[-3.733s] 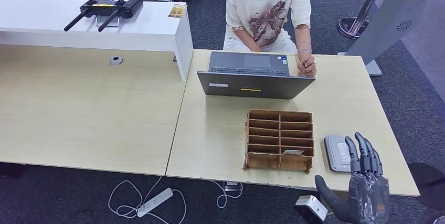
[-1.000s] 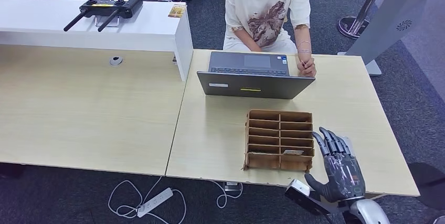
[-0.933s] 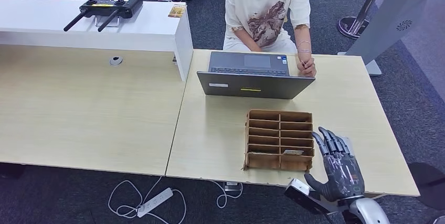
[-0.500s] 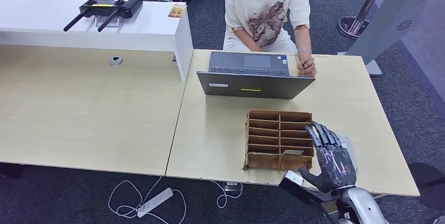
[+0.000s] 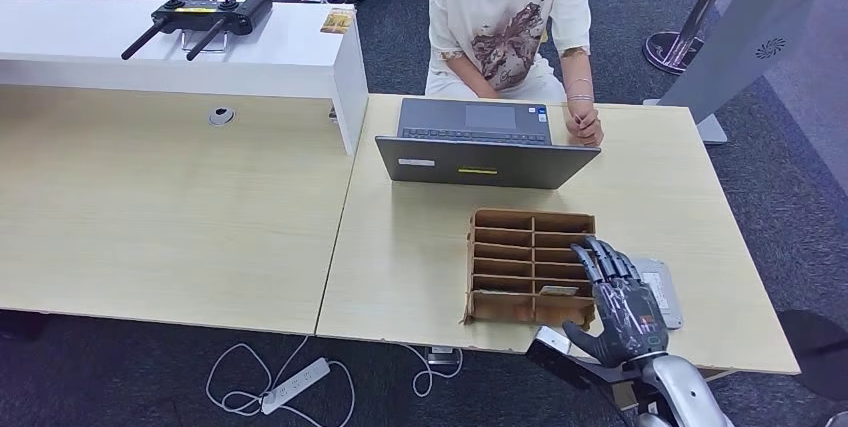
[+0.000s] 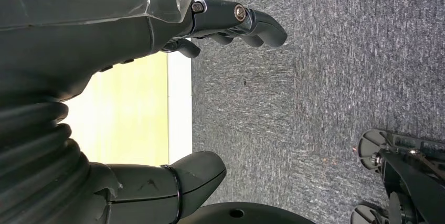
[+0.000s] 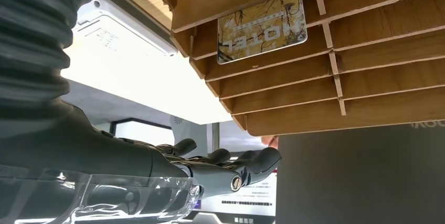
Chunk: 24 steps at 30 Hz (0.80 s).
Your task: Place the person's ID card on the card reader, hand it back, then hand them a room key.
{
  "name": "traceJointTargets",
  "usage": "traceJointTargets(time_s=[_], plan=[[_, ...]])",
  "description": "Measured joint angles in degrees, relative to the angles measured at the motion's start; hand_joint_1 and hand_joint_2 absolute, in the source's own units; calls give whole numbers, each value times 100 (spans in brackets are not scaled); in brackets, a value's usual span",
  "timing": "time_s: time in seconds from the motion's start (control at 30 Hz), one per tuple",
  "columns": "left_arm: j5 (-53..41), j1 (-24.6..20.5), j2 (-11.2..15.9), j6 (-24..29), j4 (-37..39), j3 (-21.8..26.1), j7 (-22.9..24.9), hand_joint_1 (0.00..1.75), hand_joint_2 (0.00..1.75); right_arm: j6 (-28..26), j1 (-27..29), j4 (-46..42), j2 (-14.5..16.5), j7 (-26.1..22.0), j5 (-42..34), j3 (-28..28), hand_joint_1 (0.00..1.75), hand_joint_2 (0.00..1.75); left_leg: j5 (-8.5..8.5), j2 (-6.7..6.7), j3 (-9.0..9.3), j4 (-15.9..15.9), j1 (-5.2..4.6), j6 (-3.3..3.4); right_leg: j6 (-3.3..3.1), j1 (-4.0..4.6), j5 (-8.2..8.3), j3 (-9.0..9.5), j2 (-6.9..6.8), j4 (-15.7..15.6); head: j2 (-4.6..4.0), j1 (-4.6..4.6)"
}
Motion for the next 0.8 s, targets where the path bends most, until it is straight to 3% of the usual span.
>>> traceJointTargets(time_s=[0.8], plan=[[42, 0, 0, 19, 0, 0, 2, 0, 175, -81, -267, 368, 0, -104, -185, 145, 0, 175, 0, 0, 0, 0, 0, 0, 0, 0, 0, 0, 0, 0, 0, 0]])
